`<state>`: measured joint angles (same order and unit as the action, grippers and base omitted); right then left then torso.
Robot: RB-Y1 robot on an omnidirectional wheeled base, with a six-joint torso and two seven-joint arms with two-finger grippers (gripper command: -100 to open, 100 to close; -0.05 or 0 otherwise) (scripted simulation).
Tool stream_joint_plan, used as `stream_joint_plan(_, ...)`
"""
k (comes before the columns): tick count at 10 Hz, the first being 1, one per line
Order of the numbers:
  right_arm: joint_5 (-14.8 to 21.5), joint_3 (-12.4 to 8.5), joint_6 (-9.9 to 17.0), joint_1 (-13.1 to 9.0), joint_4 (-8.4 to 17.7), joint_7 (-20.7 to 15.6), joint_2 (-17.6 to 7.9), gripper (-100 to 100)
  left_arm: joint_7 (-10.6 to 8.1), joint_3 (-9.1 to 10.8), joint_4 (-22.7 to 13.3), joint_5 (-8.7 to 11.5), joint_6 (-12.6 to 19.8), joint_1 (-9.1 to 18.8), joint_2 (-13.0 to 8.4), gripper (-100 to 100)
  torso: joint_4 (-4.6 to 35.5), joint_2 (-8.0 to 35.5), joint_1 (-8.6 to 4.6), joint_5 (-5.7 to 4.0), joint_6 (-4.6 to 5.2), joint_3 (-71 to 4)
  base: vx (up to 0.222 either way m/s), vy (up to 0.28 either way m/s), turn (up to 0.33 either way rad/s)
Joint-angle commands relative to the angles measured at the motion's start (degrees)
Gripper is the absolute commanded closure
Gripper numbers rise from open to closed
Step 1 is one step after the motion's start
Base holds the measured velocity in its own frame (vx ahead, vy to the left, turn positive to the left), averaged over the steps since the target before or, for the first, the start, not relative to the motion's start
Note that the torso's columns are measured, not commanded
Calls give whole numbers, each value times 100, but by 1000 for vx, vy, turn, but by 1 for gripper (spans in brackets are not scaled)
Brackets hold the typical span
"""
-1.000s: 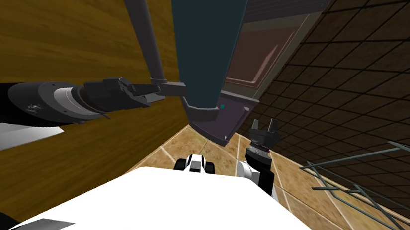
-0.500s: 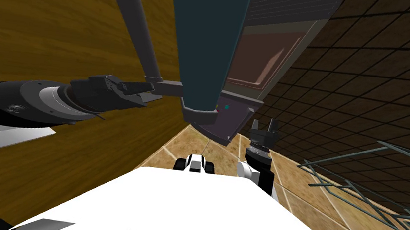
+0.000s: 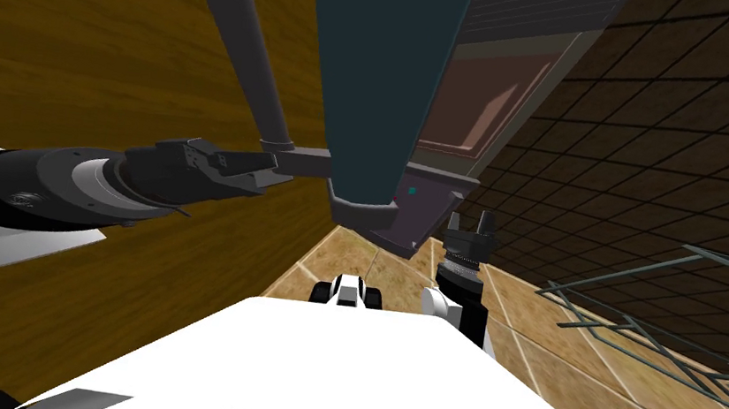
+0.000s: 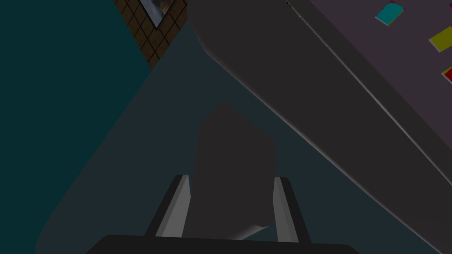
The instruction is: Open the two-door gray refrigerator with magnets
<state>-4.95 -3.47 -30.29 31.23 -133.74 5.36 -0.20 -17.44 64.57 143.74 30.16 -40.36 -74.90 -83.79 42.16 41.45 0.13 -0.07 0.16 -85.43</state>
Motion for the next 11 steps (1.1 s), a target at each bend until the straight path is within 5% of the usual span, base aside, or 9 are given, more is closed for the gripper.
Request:
stream_joint_plan(1,0,0,0,0,0,0,0,0,3,65,-25,48,-90,-3,-59,100,-6,-13,-23,-11,8,-10,62,254,-26)
stream_joint_plan(9,0,0,0,0,0,0,0,0,13,206,61,67,-475,-133,-351,100,-12,-54,-64,-36,19,-58,45,247,-42)
stream_joint_plan(10,0,0,0,0,0,0,0,0,-180,369,110,110,-408,-116,-434,-100,-13,-50,-65,-35,15,-55,-10,135,50)
stream_joint_plan(11,0,1,-1,1,-1,0,2,0,-273,479,93,162,-368,-83,-465,-100,-13,-16,-94,-32,3,-11,-11,18,48)
